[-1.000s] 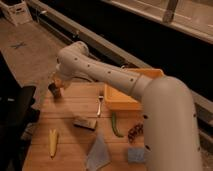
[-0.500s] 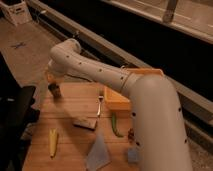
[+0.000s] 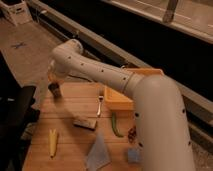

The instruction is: Place apple in metal cup

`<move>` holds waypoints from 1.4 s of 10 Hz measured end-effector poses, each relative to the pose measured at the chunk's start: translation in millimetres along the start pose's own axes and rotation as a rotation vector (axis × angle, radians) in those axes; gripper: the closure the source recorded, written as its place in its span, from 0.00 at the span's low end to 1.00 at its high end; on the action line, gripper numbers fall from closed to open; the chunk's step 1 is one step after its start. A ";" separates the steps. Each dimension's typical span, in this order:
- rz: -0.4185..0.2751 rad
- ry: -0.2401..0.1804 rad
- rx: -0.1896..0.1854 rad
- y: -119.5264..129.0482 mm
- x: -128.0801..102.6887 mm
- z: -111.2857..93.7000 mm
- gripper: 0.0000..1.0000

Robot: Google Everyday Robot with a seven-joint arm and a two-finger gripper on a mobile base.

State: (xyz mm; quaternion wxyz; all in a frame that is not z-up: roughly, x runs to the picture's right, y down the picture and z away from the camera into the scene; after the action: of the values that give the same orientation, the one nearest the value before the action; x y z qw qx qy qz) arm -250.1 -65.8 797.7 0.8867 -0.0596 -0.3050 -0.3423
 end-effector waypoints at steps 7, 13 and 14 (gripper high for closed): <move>0.074 -0.070 0.080 -20.9 30.1 55.0 1.00; 0.066 -0.183 0.092 -38.7 8.7 107.3 1.00; 0.076 -0.199 0.088 -37.3 6.7 112.6 1.00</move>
State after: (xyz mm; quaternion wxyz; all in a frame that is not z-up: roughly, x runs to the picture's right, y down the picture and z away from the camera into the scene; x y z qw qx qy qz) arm -326.6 -62.6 888.6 0.8661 -0.0658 -0.4039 -0.2870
